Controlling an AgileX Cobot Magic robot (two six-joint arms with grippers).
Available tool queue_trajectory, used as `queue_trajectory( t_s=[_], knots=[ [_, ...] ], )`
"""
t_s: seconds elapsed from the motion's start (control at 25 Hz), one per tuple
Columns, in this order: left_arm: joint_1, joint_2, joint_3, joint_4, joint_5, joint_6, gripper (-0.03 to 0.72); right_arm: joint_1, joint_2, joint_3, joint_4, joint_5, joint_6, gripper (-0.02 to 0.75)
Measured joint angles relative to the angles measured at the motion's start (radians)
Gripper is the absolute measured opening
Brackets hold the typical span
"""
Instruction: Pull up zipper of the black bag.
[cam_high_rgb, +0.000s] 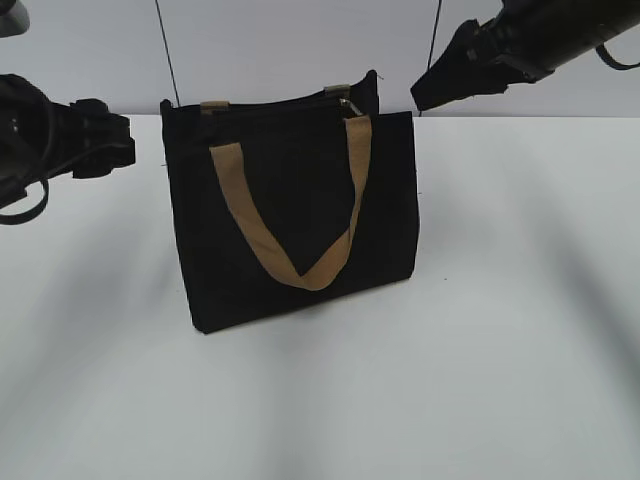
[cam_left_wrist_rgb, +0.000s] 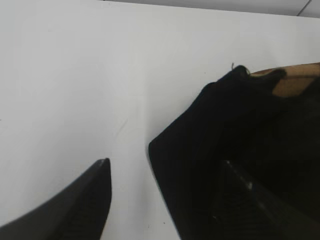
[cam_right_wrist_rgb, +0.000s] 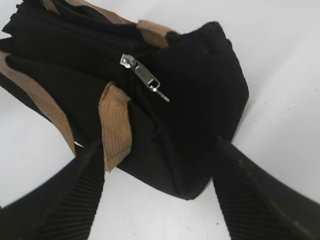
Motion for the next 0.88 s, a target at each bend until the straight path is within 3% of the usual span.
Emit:
queue_trajectory(
  t_s=[0.28, 0.52, 0.88],
  knots=[
    [-0.108, -0.129, 0.0, -0.064, 0.206, 0.011, 0.501, 0.0, -0.068, 0.013, -0.075, 0.05, 0.087, 0.515],
    [-0.202, -0.305, 0.0, -0.115, 0.374, 0.103, 0.47, 0.0, -0.219, 0.151, -0.093, 0.053, 0.089, 0.515],
    [-0.231, -0.654, 0.0, -0.216, 0.647, 0.274, 0.441, 0.0, -0.583, 0.476, -0.117, 0.046, 0.104, 0.515]
  ],
)
